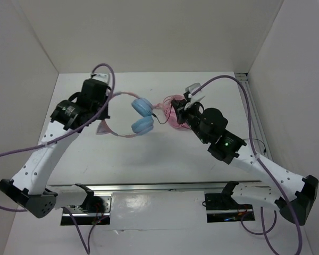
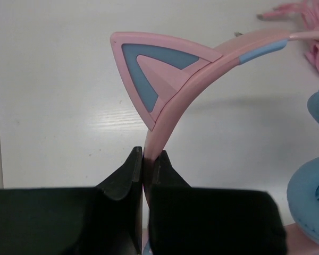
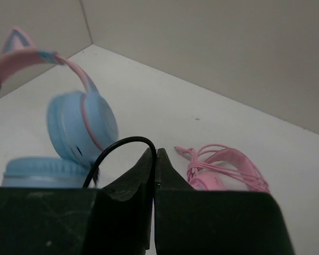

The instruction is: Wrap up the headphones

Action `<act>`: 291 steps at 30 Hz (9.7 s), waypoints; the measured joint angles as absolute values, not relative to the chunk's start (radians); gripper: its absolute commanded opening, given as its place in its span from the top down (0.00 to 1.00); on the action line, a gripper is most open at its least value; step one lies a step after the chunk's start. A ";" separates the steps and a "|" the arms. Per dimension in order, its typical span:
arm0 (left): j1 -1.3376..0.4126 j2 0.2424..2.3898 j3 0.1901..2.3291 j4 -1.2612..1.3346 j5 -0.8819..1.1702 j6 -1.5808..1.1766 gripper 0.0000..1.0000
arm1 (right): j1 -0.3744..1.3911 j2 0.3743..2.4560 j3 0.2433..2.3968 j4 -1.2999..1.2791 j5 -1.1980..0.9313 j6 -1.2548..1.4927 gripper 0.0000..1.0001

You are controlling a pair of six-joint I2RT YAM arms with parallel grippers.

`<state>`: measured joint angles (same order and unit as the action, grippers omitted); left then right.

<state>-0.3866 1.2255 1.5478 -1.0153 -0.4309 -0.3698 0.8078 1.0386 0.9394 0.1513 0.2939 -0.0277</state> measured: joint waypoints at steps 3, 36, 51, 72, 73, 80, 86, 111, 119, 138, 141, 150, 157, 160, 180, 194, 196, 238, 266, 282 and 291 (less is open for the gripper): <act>-0.541 1.269 1.534 -0.961 -0.430 -0.282 1.00 | 0.880 1.010 0.990 0.061 0.323 -0.100 1.00; -1.026 1.134 1.446 -0.903 -0.322 0.009 1.00 | 1.116 0.975 0.987 -0.171 0.364 -0.297 1.00; -1.024 1.024 1.445 -0.838 -0.438 0.077 1.00 | 0.810 1.078 0.971 0.065 -0.315 -0.208 0.87; -1.052 1.034 1.522 -0.713 -0.550 -0.134 1.00 | 0.745 1.551 0.914 0.816 -0.707 0.232 0.60; -1.052 1.034 1.534 -0.713 -0.567 -0.143 1.00 | 0.745 1.575 0.914 0.832 -0.716 0.247 0.60; -1.049 1.059 1.690 -0.686 -0.751 -0.215 1.00 | 0.751 1.711 0.913 0.926 -0.741 0.331 0.63; -0.960 1.132 1.796 -0.649 -0.840 -0.224 1.00 | 0.770 1.799 0.869 1.052 -0.741 0.402 1.00; -0.466 1.389 1.488 -0.711 -0.803 -0.408 1.00 | 1.086 1.534 0.881 0.483 -0.434 0.061 1.00; -0.511 1.457 1.526 -0.757 -0.849 -0.453 1.00 | 1.087 1.468 1.050 0.181 -0.388 -0.098 1.00; -0.700 1.288 1.255 -0.792 -0.563 -0.423 1.00 | 1.213 1.342 1.087 0.113 0.872 -0.614 0.96; -0.736 1.277 1.231 -0.765 -0.586 -0.453 1.00 | 1.174 1.347 1.071 0.141 0.876 -0.657 0.96; -0.823 1.205 1.208 -0.778 -0.710 -0.474 1.00 | 1.147 1.293 1.075 0.142 0.702 -0.644 0.85; -0.871 1.184 1.185 -0.801 -0.710 -0.467 1.00 | 1.009 1.256 1.074 0.057 0.335 -0.583 0.94; -0.945 1.123 1.164 -0.742 -0.720 -0.485 1.00 | 0.834 1.264 1.074 0.004 0.275 -0.461 1.00; -0.867 1.091 1.179 -0.669 -0.489 -0.338 1.00 | 0.711 1.257 1.063 -0.007 -0.079 -0.334 0.96; -0.855 1.037 1.207 -0.644 -0.370 -0.204 1.00 | 0.598 1.311 1.070 -0.009 -0.400 -0.310 0.96; -0.854 1.018 1.207 -0.642 -0.363 -0.185 1.00 | 0.580 1.339 1.097 -0.020 -0.484 -0.299 0.96; -0.891 1.118 1.726 -1.052 -0.624 -0.274 1.00 | 0.707 1.893 1.074 1.049 -0.639 0.377 0.87; -0.621 1.251 1.869 -0.971 -0.751 -0.426 1.00 | 0.781 2.085 0.954 1.122 -0.524 0.461 1.00; -0.272 1.430 1.604 -0.830 -0.609 -0.413 1.00 | 1.212 1.526 0.857 0.630 -0.043 0.028 1.00; -0.276 1.425 1.334 -0.723 -0.407 -0.276 1.00 | 1.351 1.377 0.938 0.175 0.436 -0.265 1.00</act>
<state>-0.2764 1.4250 1.3338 -0.7227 -0.4068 -0.2760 1.3506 1.3773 0.9379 0.1745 0.4358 -0.2649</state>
